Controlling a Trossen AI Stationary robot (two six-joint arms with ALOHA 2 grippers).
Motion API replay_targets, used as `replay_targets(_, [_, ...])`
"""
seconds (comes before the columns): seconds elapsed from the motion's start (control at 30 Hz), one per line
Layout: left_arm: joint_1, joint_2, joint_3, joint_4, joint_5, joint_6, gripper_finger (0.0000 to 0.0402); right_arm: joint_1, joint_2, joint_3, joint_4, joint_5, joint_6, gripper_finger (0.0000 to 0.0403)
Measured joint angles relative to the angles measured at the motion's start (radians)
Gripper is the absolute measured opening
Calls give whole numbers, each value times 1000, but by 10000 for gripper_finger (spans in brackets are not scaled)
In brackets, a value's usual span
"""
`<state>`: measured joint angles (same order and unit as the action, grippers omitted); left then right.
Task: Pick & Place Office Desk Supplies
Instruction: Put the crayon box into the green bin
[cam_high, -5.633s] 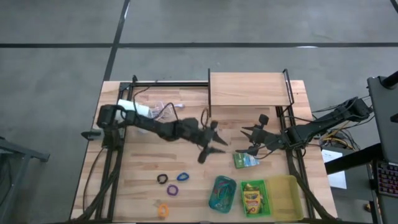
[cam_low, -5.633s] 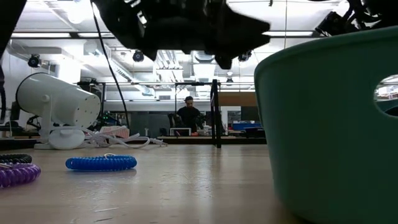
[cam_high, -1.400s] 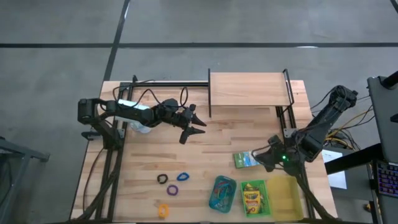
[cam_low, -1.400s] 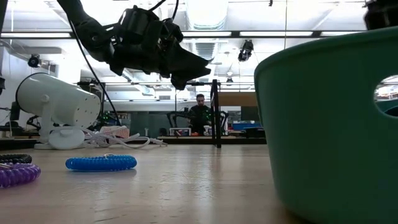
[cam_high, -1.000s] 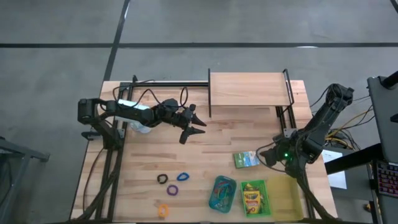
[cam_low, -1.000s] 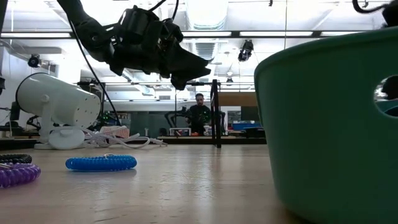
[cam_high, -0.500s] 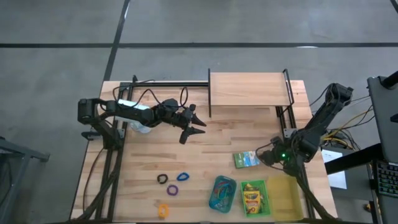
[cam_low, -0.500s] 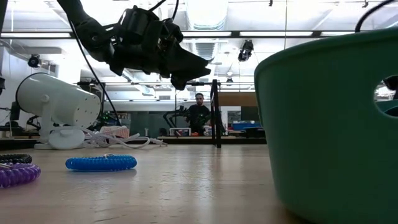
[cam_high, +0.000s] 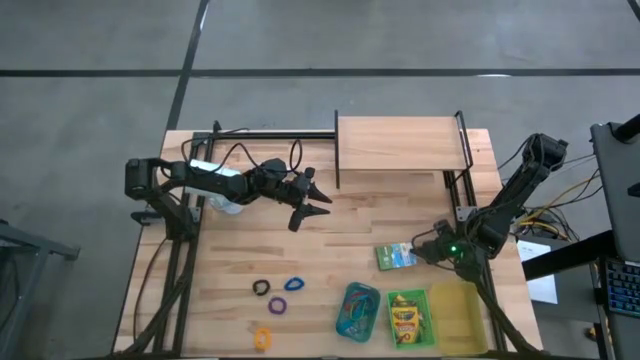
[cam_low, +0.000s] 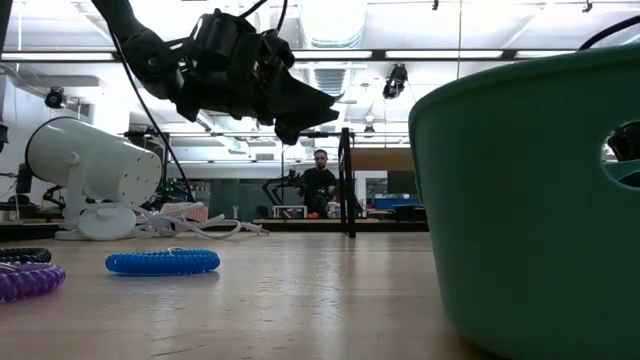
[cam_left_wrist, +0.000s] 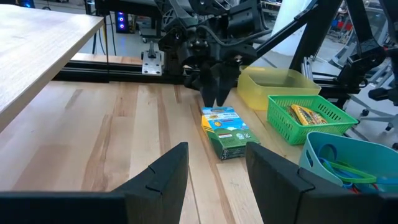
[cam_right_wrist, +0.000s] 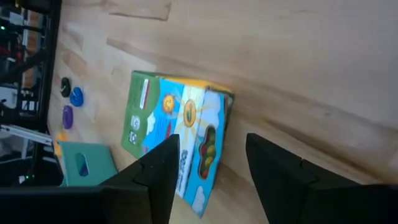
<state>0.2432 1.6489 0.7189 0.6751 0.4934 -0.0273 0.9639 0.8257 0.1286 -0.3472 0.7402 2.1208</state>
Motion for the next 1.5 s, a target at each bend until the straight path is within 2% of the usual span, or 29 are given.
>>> replay_targets(0.53, [0, 0, 0, 0, 0, 0, 166, -4, 0, -23, 72, 101, -16, 153])
replay_targets(1.07, [0, 0, 0, 0, 0, 0, 166, -62, 154, -18, 203, 63, -77, 150])
replay_targets(1.23, [0, 0, 0, 0, 0, 0, 166, -62, 166, -5, 195, 54, -82, 124])
replay_targets(1.5, [0, 0, 0, 0, 0, 0, 166, -62, 165, -5, 195, 50, -82, 48])
